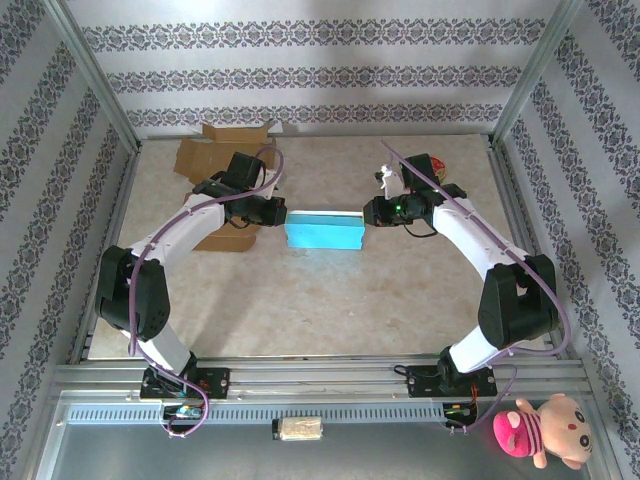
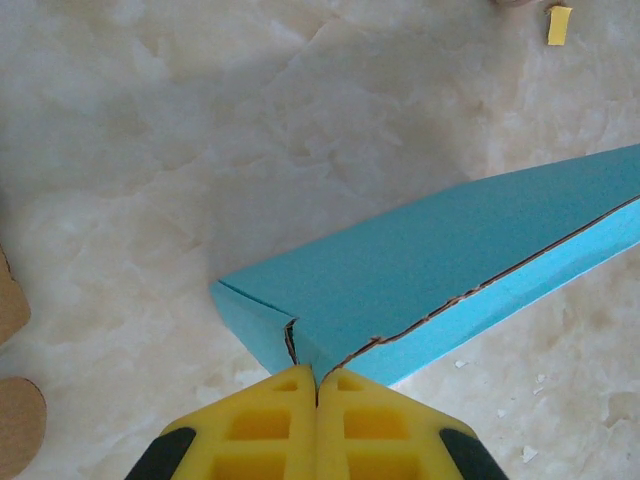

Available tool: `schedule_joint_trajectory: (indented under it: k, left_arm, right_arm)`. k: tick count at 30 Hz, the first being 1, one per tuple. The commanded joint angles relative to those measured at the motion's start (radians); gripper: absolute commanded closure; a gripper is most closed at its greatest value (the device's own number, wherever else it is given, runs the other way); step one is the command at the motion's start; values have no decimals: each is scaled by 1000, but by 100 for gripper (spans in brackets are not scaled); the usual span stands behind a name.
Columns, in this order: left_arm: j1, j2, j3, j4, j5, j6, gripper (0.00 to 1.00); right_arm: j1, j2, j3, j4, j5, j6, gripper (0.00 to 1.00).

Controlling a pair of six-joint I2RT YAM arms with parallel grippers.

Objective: Fold the paper box

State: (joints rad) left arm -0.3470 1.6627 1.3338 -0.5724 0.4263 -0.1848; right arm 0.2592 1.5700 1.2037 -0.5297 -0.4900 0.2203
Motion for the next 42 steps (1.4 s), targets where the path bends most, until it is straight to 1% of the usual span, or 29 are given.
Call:
schedule_joint_trajectory:
  k: [1, 15, 23, 36, 42]
  left_arm:
    - [-9, 4, 19, -9, 33, -19, 100]
    - [-9, -20, -10, 3, 29, -31, 100]
    - [-9, -25, -10, -7, 16, -20, 100]
    - [-10, -40, -19, 0, 12, -24, 100]
    - [-12, -41, -25, -1, 9, -21, 100]
  right_arm:
    - [19, -28, 22, 13, -10, 87, 81]
    - [21, -15, 42, 17, -26, 164, 83]
    - [15, 27, 76, 7, -69, 197, 84]
    - [18, 57, 63, 9, -96, 235, 84]
    - [19, 56, 19, 8, -93, 226, 84]
